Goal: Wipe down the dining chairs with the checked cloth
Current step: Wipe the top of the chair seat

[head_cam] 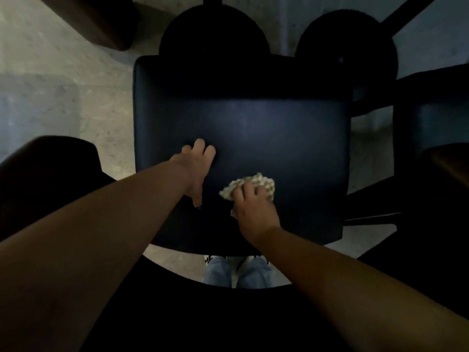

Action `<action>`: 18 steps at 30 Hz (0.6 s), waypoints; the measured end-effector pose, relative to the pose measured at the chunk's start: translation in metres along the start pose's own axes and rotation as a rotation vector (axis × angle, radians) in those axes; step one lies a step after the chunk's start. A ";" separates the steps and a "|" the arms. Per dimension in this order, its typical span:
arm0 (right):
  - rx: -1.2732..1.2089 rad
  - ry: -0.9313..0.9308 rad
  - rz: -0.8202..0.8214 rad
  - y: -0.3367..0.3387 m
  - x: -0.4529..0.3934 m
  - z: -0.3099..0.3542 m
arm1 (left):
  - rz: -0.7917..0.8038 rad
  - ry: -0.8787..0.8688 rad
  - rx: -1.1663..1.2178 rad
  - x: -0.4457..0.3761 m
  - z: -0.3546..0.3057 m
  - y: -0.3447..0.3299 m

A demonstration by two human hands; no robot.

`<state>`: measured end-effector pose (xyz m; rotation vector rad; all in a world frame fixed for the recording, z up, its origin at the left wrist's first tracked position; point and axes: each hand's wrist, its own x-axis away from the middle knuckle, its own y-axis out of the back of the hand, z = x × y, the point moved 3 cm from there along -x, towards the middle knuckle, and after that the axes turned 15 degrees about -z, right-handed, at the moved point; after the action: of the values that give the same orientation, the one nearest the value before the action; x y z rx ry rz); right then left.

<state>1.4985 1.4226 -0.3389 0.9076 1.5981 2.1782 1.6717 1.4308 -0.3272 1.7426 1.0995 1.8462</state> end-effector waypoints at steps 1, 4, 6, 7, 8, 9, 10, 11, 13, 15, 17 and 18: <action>-0.013 0.176 0.028 0.004 0.000 0.000 | -0.004 0.000 -0.007 0.000 0.000 -0.001; 0.078 0.534 -0.048 0.020 -0.020 -0.037 | -0.020 -0.008 -0.012 -0.001 0.000 -0.002; 0.165 0.346 -0.111 0.037 -0.048 -0.079 | -0.028 -0.018 -0.005 -0.003 0.001 -0.004; 0.176 0.150 -0.153 0.043 -0.063 -0.101 | -0.032 -0.021 -0.001 -0.004 0.002 -0.004; 0.146 -0.101 -0.194 0.048 -0.074 -0.118 | -0.037 -0.022 0.002 -0.004 0.003 -0.005; 0.103 -0.322 -0.266 0.050 -0.080 -0.126 | -0.043 -0.026 0.002 -0.004 0.003 -0.005; 0.058 -0.494 -0.322 0.047 -0.083 -0.123 | -0.048 -0.032 0.000 -0.005 0.002 -0.006; 0.012 -0.578 -0.386 0.040 -0.081 -0.108 | -0.053 -0.040 -0.006 -0.005 0.003 -0.007; -0.068 -0.501 -0.342 0.015 -0.064 -0.056 | -0.066 -0.065 -0.009 -0.005 0.004 -0.008; -0.141 -0.081 -0.197 -0.010 -0.032 0.003 | -0.050 -0.106 0.009 -0.004 0.009 -0.005; -0.168 0.325 -0.074 -0.015 -0.010 0.025 | -0.035 -0.149 0.001 -0.005 0.016 0.000; -0.166 0.472 -0.110 -0.011 -0.014 0.016 | -0.043 -0.155 -0.036 -0.005 0.020 0.003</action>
<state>1.5180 1.4308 -0.3505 0.2583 1.5736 2.5237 1.6925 1.4312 -0.3294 1.7940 1.0293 1.6644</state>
